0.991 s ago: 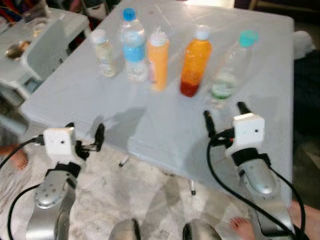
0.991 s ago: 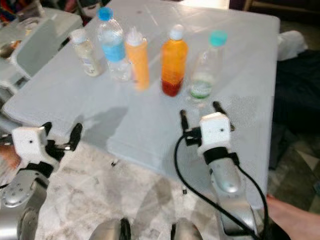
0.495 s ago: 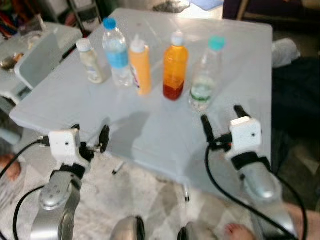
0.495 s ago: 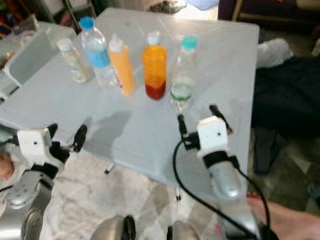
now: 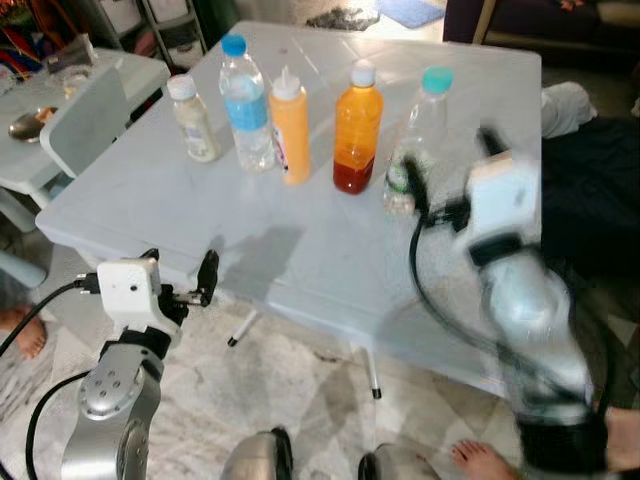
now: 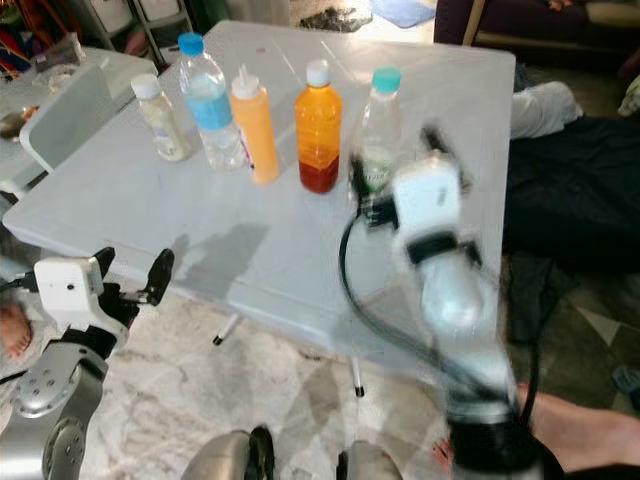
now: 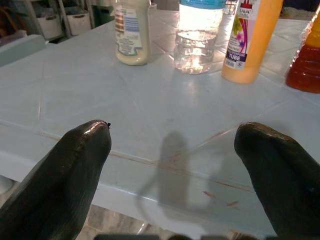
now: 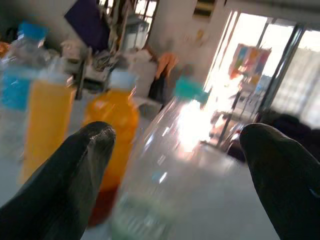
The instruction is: Restocking fridge
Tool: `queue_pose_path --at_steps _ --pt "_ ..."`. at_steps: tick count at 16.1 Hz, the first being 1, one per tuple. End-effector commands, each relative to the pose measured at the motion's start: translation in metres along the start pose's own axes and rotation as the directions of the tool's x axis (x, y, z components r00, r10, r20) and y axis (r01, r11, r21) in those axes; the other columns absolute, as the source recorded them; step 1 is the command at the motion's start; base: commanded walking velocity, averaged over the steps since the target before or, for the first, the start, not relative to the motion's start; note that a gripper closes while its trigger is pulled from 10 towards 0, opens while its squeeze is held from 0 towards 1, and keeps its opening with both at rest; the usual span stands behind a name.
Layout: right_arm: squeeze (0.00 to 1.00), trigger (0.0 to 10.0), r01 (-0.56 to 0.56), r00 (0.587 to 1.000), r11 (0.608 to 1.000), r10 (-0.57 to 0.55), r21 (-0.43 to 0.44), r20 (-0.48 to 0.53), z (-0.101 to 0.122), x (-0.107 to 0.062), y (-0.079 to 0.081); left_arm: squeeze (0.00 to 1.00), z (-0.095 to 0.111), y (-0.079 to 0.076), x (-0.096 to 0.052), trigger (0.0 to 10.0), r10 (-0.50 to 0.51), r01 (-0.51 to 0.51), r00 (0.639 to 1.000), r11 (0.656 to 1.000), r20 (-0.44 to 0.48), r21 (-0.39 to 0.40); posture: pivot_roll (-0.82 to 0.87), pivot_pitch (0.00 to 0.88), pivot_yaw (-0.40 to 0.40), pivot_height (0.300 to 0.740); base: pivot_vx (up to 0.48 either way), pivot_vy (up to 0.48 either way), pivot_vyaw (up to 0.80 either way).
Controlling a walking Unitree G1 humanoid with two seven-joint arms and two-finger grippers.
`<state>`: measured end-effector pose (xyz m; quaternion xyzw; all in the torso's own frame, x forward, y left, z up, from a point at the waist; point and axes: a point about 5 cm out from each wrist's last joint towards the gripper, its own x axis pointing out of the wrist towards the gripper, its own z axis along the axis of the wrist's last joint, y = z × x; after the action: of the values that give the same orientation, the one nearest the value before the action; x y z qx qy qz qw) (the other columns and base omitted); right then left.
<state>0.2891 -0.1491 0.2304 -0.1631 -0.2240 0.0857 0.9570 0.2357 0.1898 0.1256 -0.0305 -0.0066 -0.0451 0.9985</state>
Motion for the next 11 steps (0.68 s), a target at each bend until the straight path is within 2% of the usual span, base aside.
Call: queue_pose_path --at_steps 1,3,6,11 --pt "0.00 10.0 0.014 1.000 1.000 -0.014 0.000 -0.010 -0.005 0.004 -0.004 0.00 0.000 0.002 -0.001 10.0 0.003 -0.003 1.000 1.000 -0.003 0.014 -0.06 0.186 0.069 0.740 0.000 0.000 0.00" --pt "0.00 10.0 0.030 0.999 1.000 -0.030 0.009 -0.014 -0.008 0.015 -0.009 0.00 0.000 0.003 0.000 10.0 0.003 -0.003 1.000 1.000 -0.005 0.015 -0.05 0.190 0.072 0.740 0.000 0.000 0.00" --pt "0.00 10.0 0.006 1.000 1.000 -0.006 0.012 0.003 -0.007 0.032 -0.009 0.00 0.000 0.002 -0.001 10.0 -0.001 0.001 1.000 1.000 -0.007 0.019 -0.04 0.192 0.077 0.740 0.000 0.000 0.00" --pt "0.00 10.0 -0.014 0.999 1.000 0.014 0.023 0.036 -0.006 0.045 -0.008 0.00 0.000 0.001 -0.003 10.0 -0.001 0.001 1.000 1.000 -0.010 0.023 -0.03 0.191 0.077 0.740 0.000 0.000 0.00"
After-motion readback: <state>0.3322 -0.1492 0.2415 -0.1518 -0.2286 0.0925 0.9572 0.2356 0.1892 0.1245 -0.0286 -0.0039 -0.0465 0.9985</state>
